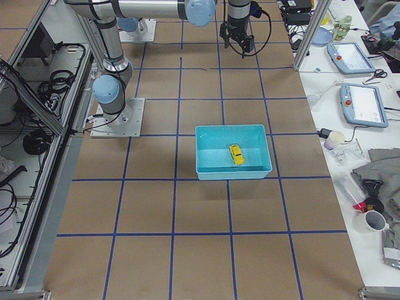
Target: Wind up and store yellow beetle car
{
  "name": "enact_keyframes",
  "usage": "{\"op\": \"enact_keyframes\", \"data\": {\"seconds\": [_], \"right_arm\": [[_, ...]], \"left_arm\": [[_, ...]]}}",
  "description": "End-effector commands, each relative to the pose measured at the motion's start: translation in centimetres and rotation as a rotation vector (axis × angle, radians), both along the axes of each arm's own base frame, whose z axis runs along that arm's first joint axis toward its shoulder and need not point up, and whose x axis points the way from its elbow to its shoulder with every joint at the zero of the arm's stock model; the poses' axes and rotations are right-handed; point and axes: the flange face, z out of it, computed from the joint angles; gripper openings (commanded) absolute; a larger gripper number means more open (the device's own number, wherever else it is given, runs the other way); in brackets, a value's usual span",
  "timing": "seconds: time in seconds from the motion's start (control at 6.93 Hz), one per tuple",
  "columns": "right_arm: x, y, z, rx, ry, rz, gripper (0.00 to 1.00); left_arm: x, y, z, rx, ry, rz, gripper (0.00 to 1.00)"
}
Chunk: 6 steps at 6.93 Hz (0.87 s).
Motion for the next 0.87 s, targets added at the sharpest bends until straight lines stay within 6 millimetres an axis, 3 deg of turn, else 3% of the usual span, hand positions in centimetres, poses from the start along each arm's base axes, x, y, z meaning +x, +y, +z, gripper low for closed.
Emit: {"op": "enact_keyframes", "data": {"seconds": [0.0, 0.29, 0.72], "right_arm": [[4.1, 1.1, 0.5, 0.009, -0.007, -0.171, 1.0], [6.3, 1.9, 0.4, 0.013, 0.045, -0.362, 1.0], [6.7, 2.1, -0.1, 0.032, 0.014, -0.68, 1.0]], "left_arm": [[0.1, 0.1, 0.0, 0.0, -0.001, 0.002, 1.0], [0.6, 0.0, 0.2, -0.003, -0.001, 0.01, 1.0], [0.3, -0.1, 0.7, -0.013, -0.003, -0.019, 1.0]]}}
